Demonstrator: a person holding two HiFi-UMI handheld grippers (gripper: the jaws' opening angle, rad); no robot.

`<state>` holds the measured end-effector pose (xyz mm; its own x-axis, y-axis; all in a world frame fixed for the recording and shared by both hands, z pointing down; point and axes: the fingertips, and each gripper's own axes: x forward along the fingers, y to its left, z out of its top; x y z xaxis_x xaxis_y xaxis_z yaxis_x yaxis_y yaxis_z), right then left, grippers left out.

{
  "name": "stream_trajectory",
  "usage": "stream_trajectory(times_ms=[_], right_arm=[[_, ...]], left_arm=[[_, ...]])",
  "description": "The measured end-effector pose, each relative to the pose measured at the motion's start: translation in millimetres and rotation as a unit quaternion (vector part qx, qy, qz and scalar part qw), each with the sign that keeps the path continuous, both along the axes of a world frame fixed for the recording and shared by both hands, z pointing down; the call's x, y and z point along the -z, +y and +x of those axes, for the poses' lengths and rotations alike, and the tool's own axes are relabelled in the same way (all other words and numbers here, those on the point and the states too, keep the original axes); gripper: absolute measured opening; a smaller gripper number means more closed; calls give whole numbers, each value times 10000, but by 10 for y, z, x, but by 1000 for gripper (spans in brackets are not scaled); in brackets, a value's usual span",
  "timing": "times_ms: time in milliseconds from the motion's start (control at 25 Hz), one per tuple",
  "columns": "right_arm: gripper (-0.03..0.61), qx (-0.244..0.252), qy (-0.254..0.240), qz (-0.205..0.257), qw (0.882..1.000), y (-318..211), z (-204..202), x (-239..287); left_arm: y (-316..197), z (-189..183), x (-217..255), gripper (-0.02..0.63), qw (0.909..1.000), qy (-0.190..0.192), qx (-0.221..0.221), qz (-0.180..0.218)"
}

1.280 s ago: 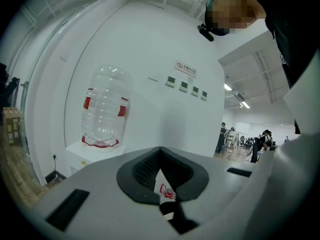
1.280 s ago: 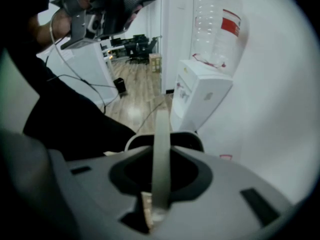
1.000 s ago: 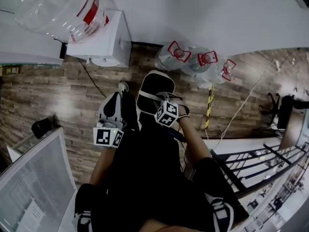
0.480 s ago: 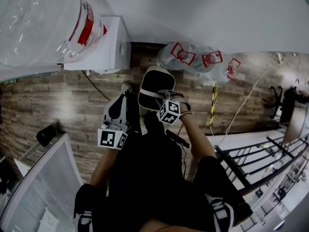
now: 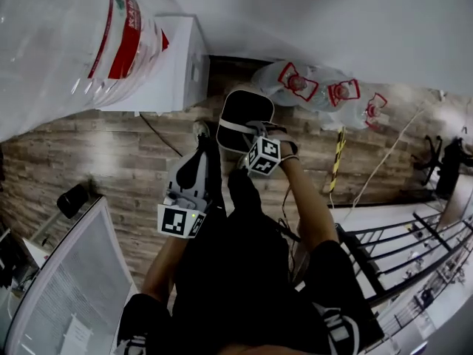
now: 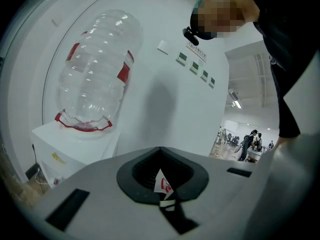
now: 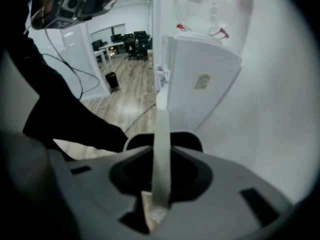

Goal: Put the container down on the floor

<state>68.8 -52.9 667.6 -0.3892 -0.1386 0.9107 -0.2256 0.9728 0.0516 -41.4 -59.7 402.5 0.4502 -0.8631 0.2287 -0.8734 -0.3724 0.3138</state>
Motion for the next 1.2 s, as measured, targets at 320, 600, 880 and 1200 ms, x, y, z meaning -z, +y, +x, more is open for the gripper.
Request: stream_trajectory(times_ms=[320,600,880,1200], right_arm=[[107,224,90,32,9997,-358,-161,-575],[107,364,119,31,9993,-594,-284,-1015],[107,503,138,91,9986,-754,-443,-1354],[107,536,220,130,9982,-996,-583,-1784]], left_arm=[[-62,-59,-271,31,9999,75,22,-152],[-119,-130,-431,31,9997,137,66,-177],[-164,-248,-593,31,9993,194,204,-255],[-201,-378,-778,31,9986,260,392,-228]])
